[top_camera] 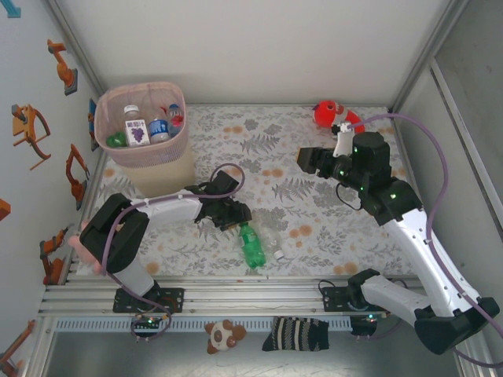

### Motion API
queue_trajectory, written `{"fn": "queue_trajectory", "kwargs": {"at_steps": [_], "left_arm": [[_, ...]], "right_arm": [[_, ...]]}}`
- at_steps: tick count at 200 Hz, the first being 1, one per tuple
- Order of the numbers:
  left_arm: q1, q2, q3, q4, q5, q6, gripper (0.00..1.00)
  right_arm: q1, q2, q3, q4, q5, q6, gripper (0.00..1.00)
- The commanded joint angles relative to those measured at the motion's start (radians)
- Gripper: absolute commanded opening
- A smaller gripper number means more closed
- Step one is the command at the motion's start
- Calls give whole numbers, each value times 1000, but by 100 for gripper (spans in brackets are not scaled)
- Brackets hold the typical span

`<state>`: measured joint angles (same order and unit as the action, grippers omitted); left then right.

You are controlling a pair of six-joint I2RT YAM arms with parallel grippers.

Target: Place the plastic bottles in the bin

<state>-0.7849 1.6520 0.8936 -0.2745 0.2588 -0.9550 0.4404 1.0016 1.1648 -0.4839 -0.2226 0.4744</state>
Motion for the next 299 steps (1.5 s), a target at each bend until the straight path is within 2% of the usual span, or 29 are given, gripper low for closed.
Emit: {"fn": "queue_trajectory", "kwargs": {"at_steps": [1,77,138,204,255,299], "left_arm": [[-6,23,-11,19,17,-16,49],[-6,21,-9,21,9,-15,38],[-4,-49,25,-85,-65,41,31],[5,-251,87,-233,-199,234,25],[12,-391,204,-366,-299,499,18],[90,-420,363,-512,-386,670,18]], "right_arm": [[0,-23,-7,-5,13,0,68],[0,-29,-8,-7,16,0,68],[0,-27,-6,-9,17,-2,68],[0,-17,1,-6,15,-5,68],[0,-7,15,-8,12,-10,69],[0,-1,23,-10,11,-11,68]]}}
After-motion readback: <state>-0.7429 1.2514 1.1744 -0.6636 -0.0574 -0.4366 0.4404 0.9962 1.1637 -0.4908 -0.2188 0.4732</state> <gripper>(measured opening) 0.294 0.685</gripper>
